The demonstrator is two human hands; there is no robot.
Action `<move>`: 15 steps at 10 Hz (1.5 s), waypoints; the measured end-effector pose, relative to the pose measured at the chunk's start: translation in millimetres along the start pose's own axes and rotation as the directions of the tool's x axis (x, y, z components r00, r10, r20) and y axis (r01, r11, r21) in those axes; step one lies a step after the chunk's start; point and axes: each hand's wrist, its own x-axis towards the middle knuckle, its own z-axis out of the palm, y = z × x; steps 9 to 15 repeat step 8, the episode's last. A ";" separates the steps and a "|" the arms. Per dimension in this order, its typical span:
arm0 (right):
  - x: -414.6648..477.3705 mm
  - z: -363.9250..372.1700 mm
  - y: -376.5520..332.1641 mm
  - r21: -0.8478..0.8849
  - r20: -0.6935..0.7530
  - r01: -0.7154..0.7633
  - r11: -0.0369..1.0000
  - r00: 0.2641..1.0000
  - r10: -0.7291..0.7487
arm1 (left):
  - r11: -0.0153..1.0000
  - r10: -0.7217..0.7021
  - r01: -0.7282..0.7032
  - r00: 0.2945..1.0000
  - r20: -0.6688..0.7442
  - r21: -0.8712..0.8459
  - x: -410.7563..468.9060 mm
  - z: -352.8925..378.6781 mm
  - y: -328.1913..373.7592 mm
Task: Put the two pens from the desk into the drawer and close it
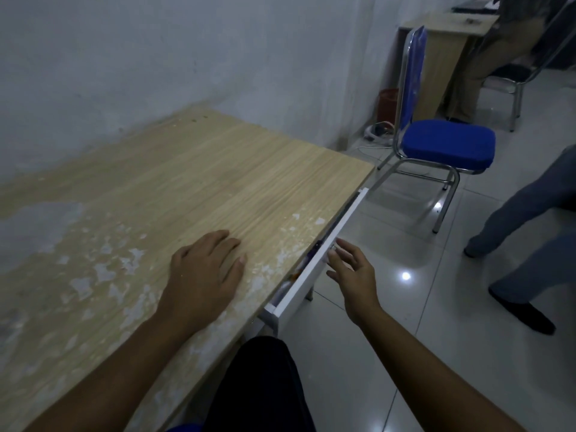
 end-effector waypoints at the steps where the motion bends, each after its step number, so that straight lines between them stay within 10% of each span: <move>1: 9.6 10.3 2.8 0.043 0.077 -0.038 0.998 0.996 0.035 | 1.000 0.005 -0.005 1.000 -0.006 -0.003 0.4 0.6 -1.4; 6: 39.6 34.5 5.1 0.010 0.414 -0.327 0.945 0.861 0.294 | 1.000 0.025 -0.025 1.000 -0.008 0.014 0.2 0.3 -0.8; 8: 37.9 15.9 -20.1 -0.148 0.218 -0.270 0.951 0.929 0.298 | 1.000 0.020 -0.020 1.000 -0.009 -0.016 0.4 1.5 -3.6; 15: 37.9 15.9 -20.1 -0.148 0.218 -0.270 0.951 0.929 0.298 | 1.000 0.020 -0.020 1.000 -0.009 -0.016 0.4 1.5 -3.6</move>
